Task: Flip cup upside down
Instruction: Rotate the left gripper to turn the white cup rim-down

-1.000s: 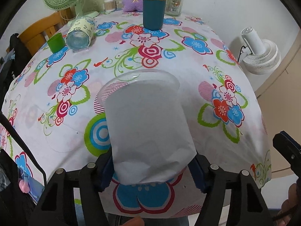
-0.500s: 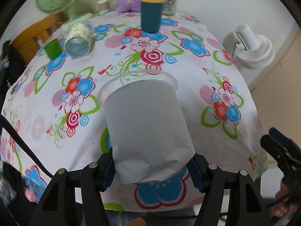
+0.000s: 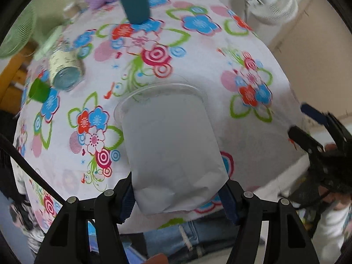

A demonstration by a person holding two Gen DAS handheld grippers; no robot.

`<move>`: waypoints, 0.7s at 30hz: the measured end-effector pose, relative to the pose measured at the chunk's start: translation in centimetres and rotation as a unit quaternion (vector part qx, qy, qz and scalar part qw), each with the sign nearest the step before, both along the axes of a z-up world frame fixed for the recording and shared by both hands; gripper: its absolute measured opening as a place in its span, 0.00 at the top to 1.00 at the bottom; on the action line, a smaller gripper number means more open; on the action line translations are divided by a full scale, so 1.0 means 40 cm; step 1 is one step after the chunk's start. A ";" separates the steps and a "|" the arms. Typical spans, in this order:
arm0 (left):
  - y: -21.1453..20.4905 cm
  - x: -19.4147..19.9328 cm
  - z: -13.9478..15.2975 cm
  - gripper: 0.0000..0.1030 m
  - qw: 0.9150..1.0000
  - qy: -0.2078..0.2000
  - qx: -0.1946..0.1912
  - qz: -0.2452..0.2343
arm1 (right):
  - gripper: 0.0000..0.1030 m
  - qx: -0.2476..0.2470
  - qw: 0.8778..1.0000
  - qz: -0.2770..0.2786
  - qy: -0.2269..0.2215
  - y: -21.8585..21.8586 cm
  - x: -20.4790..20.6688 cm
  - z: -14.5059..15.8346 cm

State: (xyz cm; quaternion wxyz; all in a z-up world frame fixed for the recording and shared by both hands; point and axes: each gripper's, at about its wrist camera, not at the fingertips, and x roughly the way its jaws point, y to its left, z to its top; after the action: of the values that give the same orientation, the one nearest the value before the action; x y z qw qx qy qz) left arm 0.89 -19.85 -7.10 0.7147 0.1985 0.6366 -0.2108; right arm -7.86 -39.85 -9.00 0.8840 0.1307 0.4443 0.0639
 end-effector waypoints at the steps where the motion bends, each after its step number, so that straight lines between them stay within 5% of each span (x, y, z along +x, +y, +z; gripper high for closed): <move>1: -0.005 0.001 0.000 0.34 1.000 0.016 0.007 -0.012 | 0.18 0.001 1.000 0.001 0.000 0.002 0.000 0.000; 5: -0.015 0.011 -0.002 0.34 0.996 0.074 0.031 -0.035 | 0.18 -0.001 1.000 0.010 0.000 0.016 0.001 -0.001; 10: -0.008 0.037 -0.020 0.34 0.981 0.186 0.049 -0.028 | 0.18 0.000 1.000 0.023 0.000 0.040 0.004 -0.007; 14: -0.010 0.052 -0.033 0.34 0.972 0.223 0.073 -0.032 | 0.18 0.000 1.000 0.031 0.000 0.054 0.005 -0.011; 21: -0.017 0.120 -0.118 0.34 0.937 0.329 0.114 -0.014 | 0.18 0.008 0.999 0.038 -0.004 0.069 0.006 -0.016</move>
State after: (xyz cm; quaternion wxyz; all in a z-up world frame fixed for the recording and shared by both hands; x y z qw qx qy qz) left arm 5.67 -20.53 -11.82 0.4350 0.2067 0.8532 -0.2004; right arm -7.61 -37.08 -9.66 0.8818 0.1204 0.4446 0.1013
